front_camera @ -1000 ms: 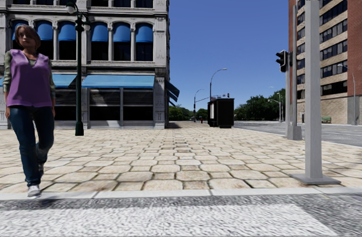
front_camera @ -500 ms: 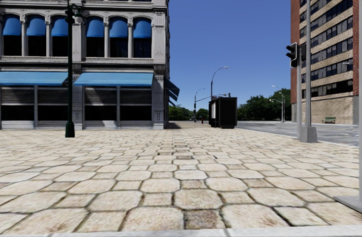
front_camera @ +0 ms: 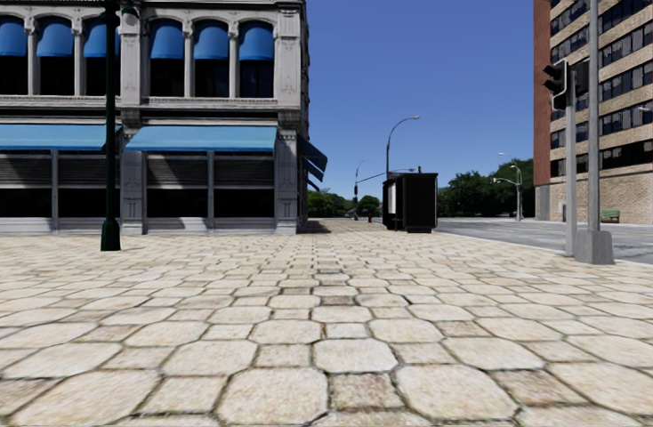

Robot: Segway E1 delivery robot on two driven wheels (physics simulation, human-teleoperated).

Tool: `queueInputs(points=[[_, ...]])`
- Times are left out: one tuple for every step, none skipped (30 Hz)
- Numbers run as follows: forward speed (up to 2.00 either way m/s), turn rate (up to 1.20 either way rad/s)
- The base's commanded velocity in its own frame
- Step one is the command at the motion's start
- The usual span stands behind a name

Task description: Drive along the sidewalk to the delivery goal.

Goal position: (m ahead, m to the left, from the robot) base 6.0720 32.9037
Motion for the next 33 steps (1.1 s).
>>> queueInputs(points=[[1.41,0.22],[1.41,0.22],[1.38,0.22],[1.37,0.22],[1.37,0.22],[1.37,0.22],[1.37,0.22],[1.37,0.22],[1.37,0.22],[1.37,0.22],[1.37,0.22],[1.37,0.22],[1.37,0.22],[1.36,0.22],[1.36,0.22],[1.36,0.22],[1.36,0.22],[1.36,0.23],[1.36,0.23],[1.36,0.23],[1.36,0.23],[1.36,0.23],[1.36,0.23],[1.36,0.24],[1.36,0.24],[1.36,0.24],[1.36,0.24],[1.36,0.25],[1.36,0.25],[1.36,0.28],[1.36,0.29],[1.36,0.29],[1.36,0.29]])
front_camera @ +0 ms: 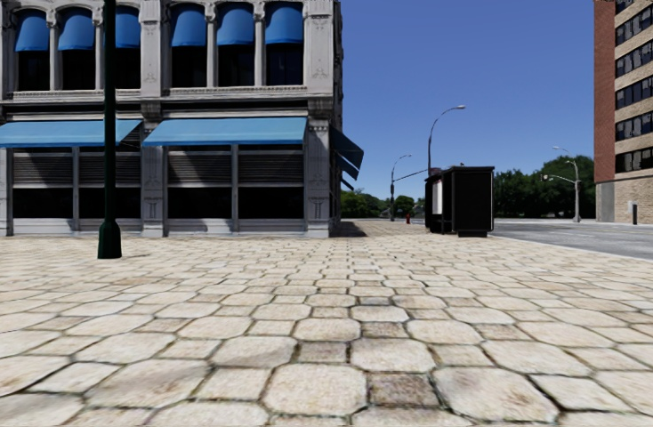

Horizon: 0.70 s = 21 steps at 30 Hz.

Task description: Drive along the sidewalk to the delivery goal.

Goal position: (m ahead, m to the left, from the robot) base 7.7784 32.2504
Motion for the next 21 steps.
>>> queueInputs(points=[[1.36,0.30],[1.36,0.31],[1.36,0.32],[1.36,0.32],[1.36,0.33],[1.36,0.33],[1.36,0.33],[1.36,0.33],[1.36,0.34],[1.36,0.34],[1.36,0.34],[1.36,0.35],[1.36,0.36],[1.36,0.39],[1.36,0.42],[1.36,0.42],[1.36,0.43],[1.36,0.44],[1.36,0.44],[1.36,0.44],[1.36,0.45]])
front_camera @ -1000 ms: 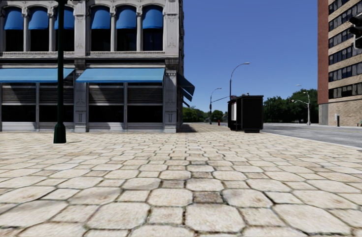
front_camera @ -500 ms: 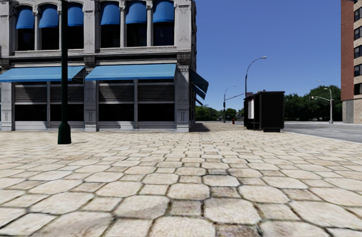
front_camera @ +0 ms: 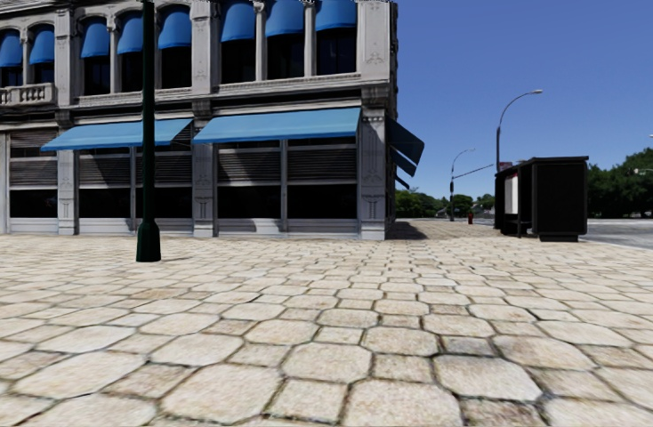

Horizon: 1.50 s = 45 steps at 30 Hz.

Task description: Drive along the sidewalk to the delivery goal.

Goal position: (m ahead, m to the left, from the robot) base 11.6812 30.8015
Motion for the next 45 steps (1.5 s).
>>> queueInputs(points=[[1.36,0.45],[1.36,0.45],[1.36,0.45],[1.36,0.45],[1.36,0.45],[1.36,0.45],[1.36,0.45],[1.36,0.45],[1.36,0.45],[1.36,0.46],[1.36,0.46],[1.36,0.46],[1.36,0.46],[1.36,0.46],[1.36,0.46],[1.36,0.46],[1.36,0.46],[1.36,0.46],[1.36,0.46],[1.36,0.46],[1.36,0.46],[1.36,0.46],[1.36,0.46],[1.36,0.46],[1.36,0.46],[1.36,0.46],[1.36,0.46],[1.36,0.46],[1.36,0.46],[1.36,0.46],[1.36,0.46],[1.36,0.46],[1.36,0.46],[1.36,0.46],[1.36,0.46],[1.33,0.46],[1.31,0.46],[1.30,0.46],[1.30,0.46],[1.30,0.46],[1.29,0.46],[1.29,0.46],[1.29,0.46],[1.28,0.46],[1.28,0.46]])
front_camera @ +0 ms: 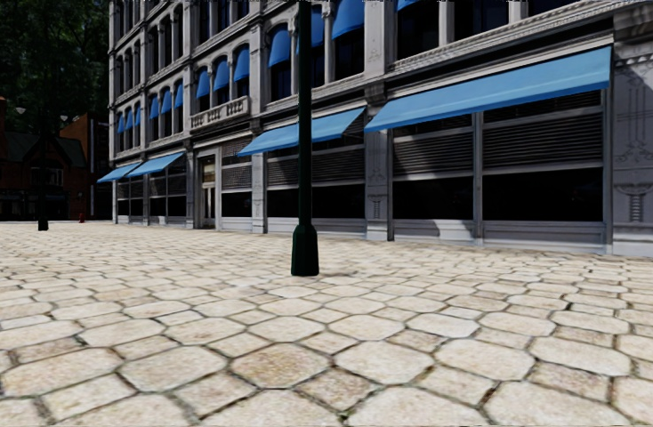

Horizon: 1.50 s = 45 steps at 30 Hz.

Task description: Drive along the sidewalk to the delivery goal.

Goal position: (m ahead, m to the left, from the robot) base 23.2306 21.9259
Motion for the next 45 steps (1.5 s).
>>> queueInputs(points=[[1.28,0.46],[1.28,0.46],[1.28,0.46],[1.28,0.46],[1.28,0.46],[1.28,0.46],[1.28,0.46],[1.28,0.46],[1.28,0.46],[1.28,0.46],[1.28,0.46],[1.28,0.46],[1.28,0.46],[1.28,0.46],[1.28,0.46],[1.28,0.46],[1.28,0.46],[1.28,0.46],[1.27,0.46],[1.24,0.46],[1.22,0.46],[1.22,0.46],[1.22,0.46],[1.22,0.46],[1.22,0.46],[1.22,0.46],[1.21,0.46],[1.21,0.46],[1.21,0.47],[1.21,0.47],[1.21,0.47],[1.21,0.47],[1.21,0.47],[1.21,0.47],[1.21,0.47],[1.21,0.47],[1.21,0.47],[1.21,0.47],[1.21,0.47],[1.21,0.47],[1.21,0.47],[1.21,0.47],[1.21,0.47],[1.21,0.47],[1.21,0.47]])
